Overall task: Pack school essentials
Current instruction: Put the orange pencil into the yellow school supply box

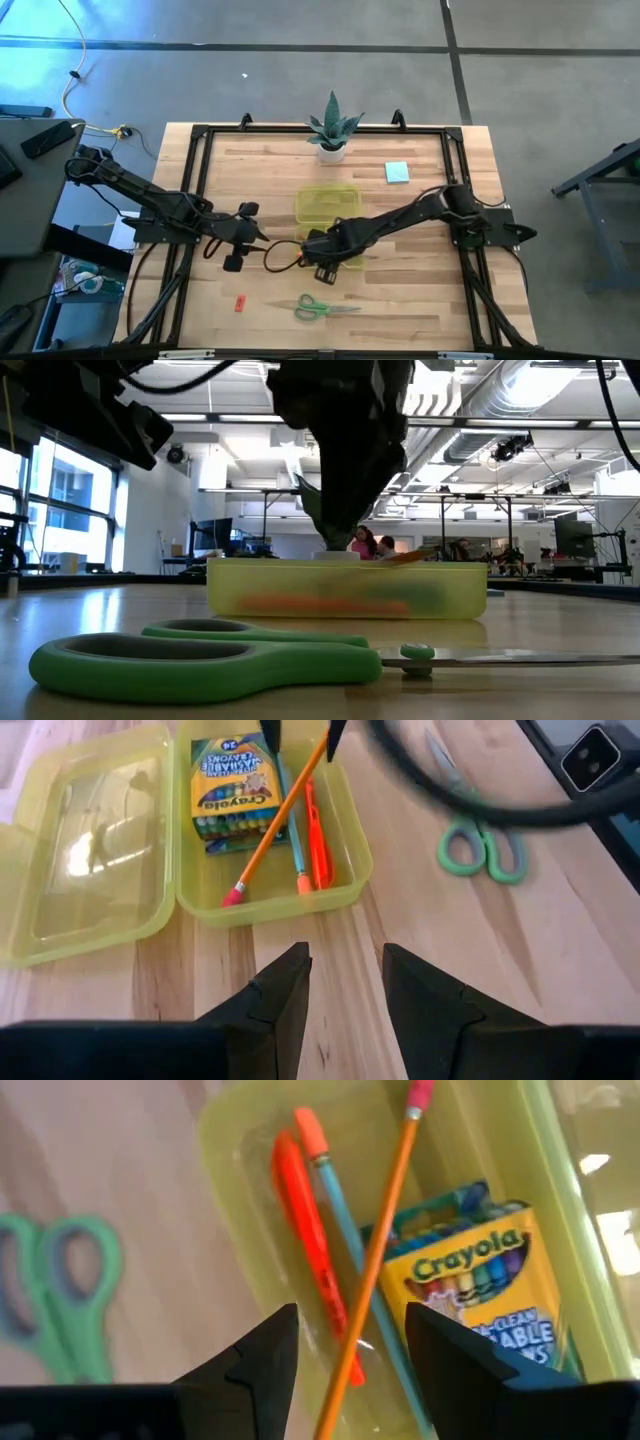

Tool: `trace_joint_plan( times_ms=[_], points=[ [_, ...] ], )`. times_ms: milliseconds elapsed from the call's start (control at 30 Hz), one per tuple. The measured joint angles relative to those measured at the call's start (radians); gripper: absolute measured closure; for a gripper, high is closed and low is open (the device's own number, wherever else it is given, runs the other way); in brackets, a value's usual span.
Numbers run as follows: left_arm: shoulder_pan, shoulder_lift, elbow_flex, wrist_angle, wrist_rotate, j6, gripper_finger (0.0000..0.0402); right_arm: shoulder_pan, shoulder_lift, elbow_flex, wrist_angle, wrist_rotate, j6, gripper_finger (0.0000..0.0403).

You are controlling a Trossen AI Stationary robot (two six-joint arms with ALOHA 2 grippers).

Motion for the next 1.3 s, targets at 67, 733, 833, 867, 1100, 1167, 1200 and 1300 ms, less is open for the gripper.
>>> trace_joint_plan(
  times_ms=[67, 733, 833, 867, 1100, 1167, 1200, 1300],
  points=[
    [0.000, 0.000, 0.000, 0.002, 0.000, 0.000, 0.0282, 0.000, 0.011, 0.000, 0.014, 0.012, 0.001, 0.0226],
    [0.000, 0.001, 0.000, 0.016, -0.002, -0.018, 0.0282, -0.001, 0.098, 0.001, -0.023, 0.015, 0.068, 0.0288],
    [0.000, 0.001, 0.000, 0.015, -0.002, -0.019, 0.0282, -0.001, 0.098, 0.001, -0.025, 0.015, 0.068, 0.0317],
    [0.000, 0.001, 0.000, 0.015, -0.002, -0.019, 0.0282, -0.001, 0.098, 0.001, -0.025, 0.015, 0.068, 0.0326],
    [0.000, 0.001, 0.000, 0.015, -0.002, -0.018, 0.0282, 0.000, 0.098, 0.001, -0.031, 0.017, 0.047, 0.0376],
    [0.000, 0.001, 0.000, 0.015, -0.002, -0.016, 0.0282, 0.000, 0.096, 0.001, -0.031, 0.017, 0.043, 0.0385],
    [0.000, 0.001, 0.000, 0.015, -0.002, -0.016, 0.0282, 0.000, 0.094, 0.001, -0.030, 0.018, 0.041, 0.0388],
    [0.000, 0.001, 0.000, 0.015, -0.002, -0.016, 0.0282, 0.000, 0.092, 0.001, -0.030, 0.018, 0.027, 0.0392]
  ],
)
